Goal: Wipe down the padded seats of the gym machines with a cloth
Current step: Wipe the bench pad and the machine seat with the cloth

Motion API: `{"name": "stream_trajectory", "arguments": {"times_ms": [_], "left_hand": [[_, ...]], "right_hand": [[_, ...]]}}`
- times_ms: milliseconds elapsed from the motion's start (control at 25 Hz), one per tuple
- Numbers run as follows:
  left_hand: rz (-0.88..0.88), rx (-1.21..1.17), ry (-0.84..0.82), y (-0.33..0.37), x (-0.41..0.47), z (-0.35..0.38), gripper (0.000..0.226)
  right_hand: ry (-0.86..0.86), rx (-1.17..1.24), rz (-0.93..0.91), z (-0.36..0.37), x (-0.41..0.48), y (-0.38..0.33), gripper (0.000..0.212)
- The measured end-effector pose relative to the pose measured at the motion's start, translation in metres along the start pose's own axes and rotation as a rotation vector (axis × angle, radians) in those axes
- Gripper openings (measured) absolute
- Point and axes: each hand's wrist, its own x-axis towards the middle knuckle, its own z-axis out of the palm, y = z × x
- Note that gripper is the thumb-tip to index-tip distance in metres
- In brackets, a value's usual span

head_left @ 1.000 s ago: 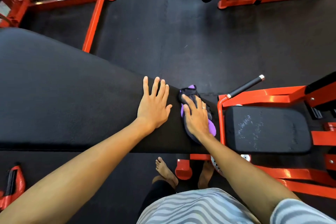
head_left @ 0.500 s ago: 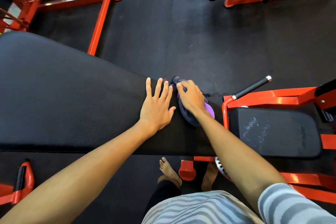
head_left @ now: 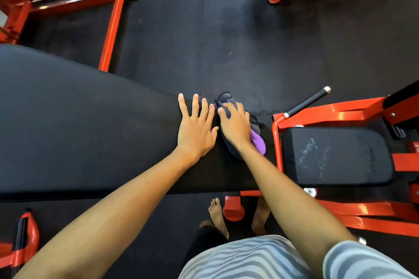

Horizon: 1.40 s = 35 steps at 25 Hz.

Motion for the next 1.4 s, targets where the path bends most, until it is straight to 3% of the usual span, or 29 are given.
{"name": "stream_trajectory", "arguments": {"times_ms": [120, 240, 320, 400, 480, 600, 680, 760, 880, 1040, 1160, 1240, 1400], "left_hand": [[0.001, 0.005, 0.0, 0.0, 0.002, 0.001, 0.072], [0.011, 0.013, -0.003, 0.0, 0.005, 0.003, 0.072], [0.032, 0.022, -0.019, 0.001, 0.007, 0.004, 0.071], [0.057, 0.022, -0.032, 0.002, 0.007, 0.004, 0.07], [0.073, 0.025, -0.034, 0.002, 0.009, 0.005, 0.07], [0.131, 0.022, -0.055, 0.004, 0.011, 0.005, 0.07], [0.193, 0.018, -0.061, 0.005, 0.013, 0.007, 0.068], [0.219, -0.018, -0.068, 0.005, 0.017, 0.007, 0.066], [0.235, -0.033, -0.071, 0.005, 0.019, 0.008, 0.065], [0.322, -0.023, -0.083, 0.007, 0.017, 0.01, 0.062], [0.354, -0.04, -0.086, 0.01, 0.018, 0.009, 0.061], [0.374, -0.045, -0.08, 0.015, 0.012, 0.01, 0.061], [0.465, -0.05, -0.12, 0.026, -0.002, 0.013, 0.062]], "right_hand": [[0.111, -0.044, 0.038, 0.004, -0.024, 0.055, 0.046], [0.124, 0.012, 0.376, -0.009, -0.006, 0.094, 0.056], [0.105, 0.079, 0.518, -0.008, 0.006, 0.082, 0.059], [0.104, 0.066, 0.441, 0.001, -0.005, 0.052, 0.056], [0.134, 0.025, 0.239, 0.017, -0.041, 0.035, 0.048], [0.15, 0.014, 0.055, 0.022, -0.103, 0.057, 0.044], [0.163, 0.002, 0.125, 0.018, -0.104, 0.089, 0.044], [0.183, 0.006, 0.321, 0.012, -0.078, 0.11, 0.047], [0.221, 0.064, 0.529, 0.01, -0.038, 0.096, 0.051], [0.229, -0.003, 0.283, 0.025, -0.068, 0.05, 0.043], [0.286, 0.037, 0.13, 0.036, -0.125, 0.062, 0.037], [0.301, 0.006, 0.213, 0.037, -0.142, 0.092, 0.036], [0.318, 0.123, 0.592, 0.022, -0.11, 0.114, 0.043]]}}
